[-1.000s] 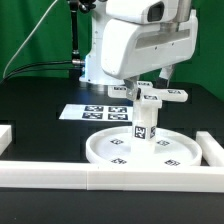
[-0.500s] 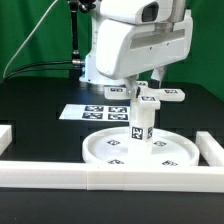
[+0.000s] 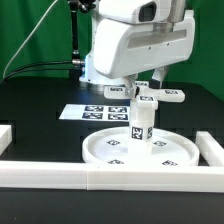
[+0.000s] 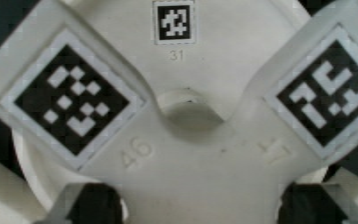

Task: Assemble round table

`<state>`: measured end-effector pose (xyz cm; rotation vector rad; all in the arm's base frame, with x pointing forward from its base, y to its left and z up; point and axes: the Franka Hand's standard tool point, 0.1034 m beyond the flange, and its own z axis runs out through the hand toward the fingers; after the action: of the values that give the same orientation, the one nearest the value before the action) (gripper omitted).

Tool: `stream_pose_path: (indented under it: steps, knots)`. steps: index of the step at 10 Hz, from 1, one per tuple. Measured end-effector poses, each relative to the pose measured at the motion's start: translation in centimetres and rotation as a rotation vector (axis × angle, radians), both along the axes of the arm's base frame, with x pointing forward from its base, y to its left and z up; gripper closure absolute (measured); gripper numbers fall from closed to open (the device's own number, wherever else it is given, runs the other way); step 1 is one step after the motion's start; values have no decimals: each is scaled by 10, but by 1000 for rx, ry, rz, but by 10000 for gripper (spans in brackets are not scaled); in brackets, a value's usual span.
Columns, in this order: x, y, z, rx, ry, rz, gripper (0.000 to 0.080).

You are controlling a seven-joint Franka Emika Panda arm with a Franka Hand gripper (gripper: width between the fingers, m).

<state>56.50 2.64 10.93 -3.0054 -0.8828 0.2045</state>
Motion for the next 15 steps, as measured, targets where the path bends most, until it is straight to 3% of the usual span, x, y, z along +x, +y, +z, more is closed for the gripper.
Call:
stream_pose_path:
  steps: [6, 15]
  knots:
    - [-2, 6, 0, -20, -94, -578, 363]
    - [-2, 15, 0, -35, -75, -1201, 363]
